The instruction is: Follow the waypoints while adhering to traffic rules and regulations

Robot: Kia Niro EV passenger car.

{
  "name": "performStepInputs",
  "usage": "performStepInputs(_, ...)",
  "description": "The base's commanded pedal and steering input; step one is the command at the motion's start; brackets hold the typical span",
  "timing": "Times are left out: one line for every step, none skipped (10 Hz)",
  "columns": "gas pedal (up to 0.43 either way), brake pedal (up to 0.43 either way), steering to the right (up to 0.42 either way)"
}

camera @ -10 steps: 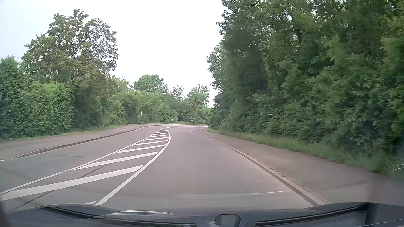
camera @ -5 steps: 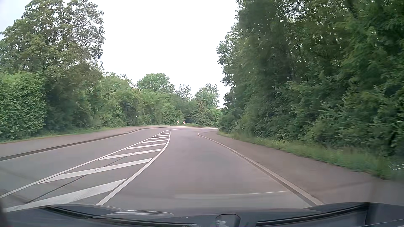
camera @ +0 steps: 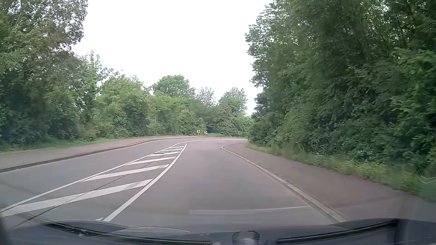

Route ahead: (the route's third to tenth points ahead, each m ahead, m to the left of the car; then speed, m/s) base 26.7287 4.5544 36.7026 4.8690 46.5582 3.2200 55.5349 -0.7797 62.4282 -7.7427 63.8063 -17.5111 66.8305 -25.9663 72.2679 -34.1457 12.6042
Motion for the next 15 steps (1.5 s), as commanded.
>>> performStepInputs(0.067, 0.0, -0.025)
performStepInputs(0.067, 0.0, -0.025)
performStepInputs(0.067, 0.0, -0.026)
performStepInputs(0.059, 0.0, -0.026)
performStepInputs(0.028, 0.0, -0.026)
performStepInputs(0.0, 0.0, -0.026)
performStepInputs(0.0, 0.0, -0.026)
performStepInputs(0.0, 0.0, -0.027)
performStepInputs(0.0, 0.0, -0.027)
performStepInputs(0.0, 0.0, -0.027)
performStepInputs(0.0, 0.0, -0.027)
performStepInputs(0.0, 0.0, -0.027)
performStepInputs(0.0, 0.0, -0.024)
performStepInputs(0.0, 0.0, -0.019)
performStepInputs(0.0, 0.0, -0.014)
